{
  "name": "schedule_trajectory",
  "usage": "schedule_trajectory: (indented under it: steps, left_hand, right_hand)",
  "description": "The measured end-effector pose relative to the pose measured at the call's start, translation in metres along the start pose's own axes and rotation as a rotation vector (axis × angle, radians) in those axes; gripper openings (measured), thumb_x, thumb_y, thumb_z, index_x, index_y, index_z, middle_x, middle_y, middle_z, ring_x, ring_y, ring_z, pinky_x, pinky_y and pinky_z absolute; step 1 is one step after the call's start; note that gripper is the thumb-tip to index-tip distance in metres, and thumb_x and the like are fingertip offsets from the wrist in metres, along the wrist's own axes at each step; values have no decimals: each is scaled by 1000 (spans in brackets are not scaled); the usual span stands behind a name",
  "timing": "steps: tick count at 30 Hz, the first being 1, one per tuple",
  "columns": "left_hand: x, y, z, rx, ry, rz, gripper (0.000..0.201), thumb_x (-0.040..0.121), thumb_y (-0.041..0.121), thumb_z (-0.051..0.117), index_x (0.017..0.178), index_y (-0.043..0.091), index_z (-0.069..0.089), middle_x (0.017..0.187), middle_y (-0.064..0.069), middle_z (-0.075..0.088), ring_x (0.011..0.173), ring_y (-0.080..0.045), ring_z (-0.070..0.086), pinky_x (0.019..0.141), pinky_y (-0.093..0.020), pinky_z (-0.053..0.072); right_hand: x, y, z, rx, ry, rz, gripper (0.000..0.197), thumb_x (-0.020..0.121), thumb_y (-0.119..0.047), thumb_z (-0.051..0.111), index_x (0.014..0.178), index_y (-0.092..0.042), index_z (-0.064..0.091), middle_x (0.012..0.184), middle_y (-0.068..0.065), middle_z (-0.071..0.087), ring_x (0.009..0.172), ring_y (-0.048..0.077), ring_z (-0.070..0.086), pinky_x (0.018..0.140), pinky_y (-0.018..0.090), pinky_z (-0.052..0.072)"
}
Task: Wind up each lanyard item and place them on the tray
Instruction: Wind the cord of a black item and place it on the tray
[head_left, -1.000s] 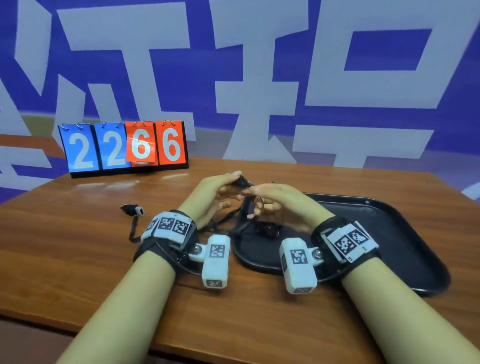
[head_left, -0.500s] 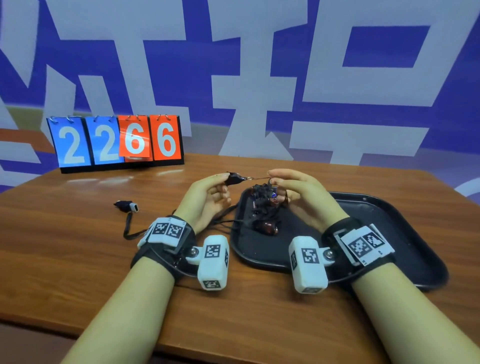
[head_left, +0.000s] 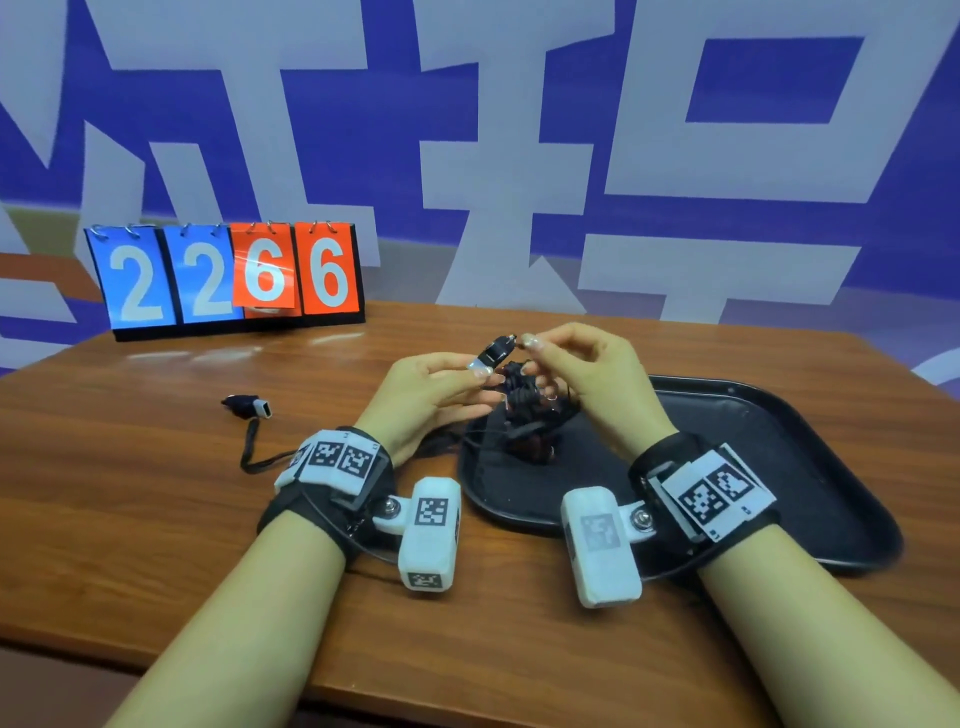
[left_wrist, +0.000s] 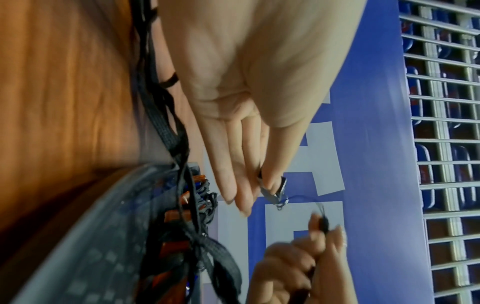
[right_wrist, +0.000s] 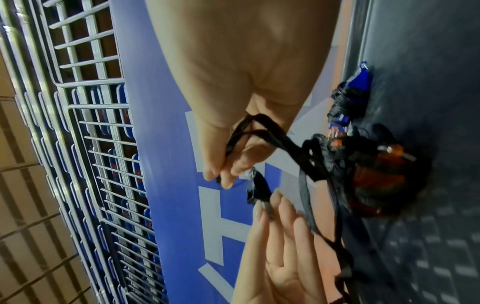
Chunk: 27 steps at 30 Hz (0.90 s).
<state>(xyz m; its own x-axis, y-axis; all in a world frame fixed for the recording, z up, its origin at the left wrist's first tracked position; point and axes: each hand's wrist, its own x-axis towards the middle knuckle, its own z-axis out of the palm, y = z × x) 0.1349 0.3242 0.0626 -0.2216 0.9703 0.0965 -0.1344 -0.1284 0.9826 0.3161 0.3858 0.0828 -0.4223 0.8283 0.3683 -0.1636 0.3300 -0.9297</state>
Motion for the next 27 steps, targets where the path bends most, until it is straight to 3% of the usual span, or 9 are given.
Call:
schedule_trajectory:
  steps: [4, 8, 11, 15, 20, 23, 27]
  left_hand:
    - [-3, 0, 3, 45, -12, 0, 25, 88, 5, 70, 113, 1, 66, 96, -15, 76, 89, -24, 74, 73, -26, 60]
    - [-2, 0, 4, 79, -25, 25, 33, 84, -1, 73, 116, -1, 63, 93, -19, 75, 86, -26, 74, 76, -30, 61]
    - [-2, -2, 4, 63, -38, 20, 31, 86, -5, 69, 117, -3, 63, 93, -21, 75, 84, -25, 74, 76, -30, 61]
    - [-4, -2, 4, 93, -110, 26, 27, 89, -5, 64, 117, -3, 66, 91, -13, 75, 83, -18, 73, 79, -28, 60]
    - [-4, 2, 3, 110, -156, 39, 28, 93, -5, 56, 118, 0, 67, 98, -15, 73, 91, -22, 72, 85, -34, 59]
    - [-5, 4, 7, 88, -135, 50, 23, 95, 8, 60, 117, 1, 65, 96, -12, 74, 89, -23, 72, 80, -34, 60]
    - [-4, 0, 7, 149, -83, 58, 17, 95, 19, 65, 104, 5, 64, 81, -4, 73, 77, -14, 70, 66, -24, 57]
  right_hand:
    - [-5, 0, 6, 6, -147, 36, 14, 94, -3, 60, 102, -1, 71, 85, 8, 75, 72, 11, 66, 68, 19, 55]
    - [-6, 4, 12, 20, -120, 177, 8, 91, -4, 66, 95, -3, 60, 82, 17, 72, 61, 13, 65, 59, 20, 55]
    - [-6, 8, 14, -3, -116, 266, 18, 91, -8, 67, 93, -9, 49, 72, 11, 70, 55, 14, 61, 54, 21, 51]
    - [-7, 7, 13, -13, -159, 248, 18, 91, -10, 67, 106, -4, 59, 77, 11, 71, 58, 16, 59, 55, 22, 50]
    - [-4, 11, 11, -33, -143, 219, 23, 92, -10, 66, 113, -1, 60, 78, 11, 70, 60, 16, 60, 54, 21, 50]
    - [-4, 11, 11, -17, -141, 196, 24, 92, -11, 66, 114, -6, 59, 77, 11, 70, 60, 17, 60, 55, 22, 50]
    - [-4, 13, 11, 24, -164, 206, 23, 93, -11, 64, 115, -6, 59, 75, 8, 69, 59, 14, 60, 55, 20, 48]
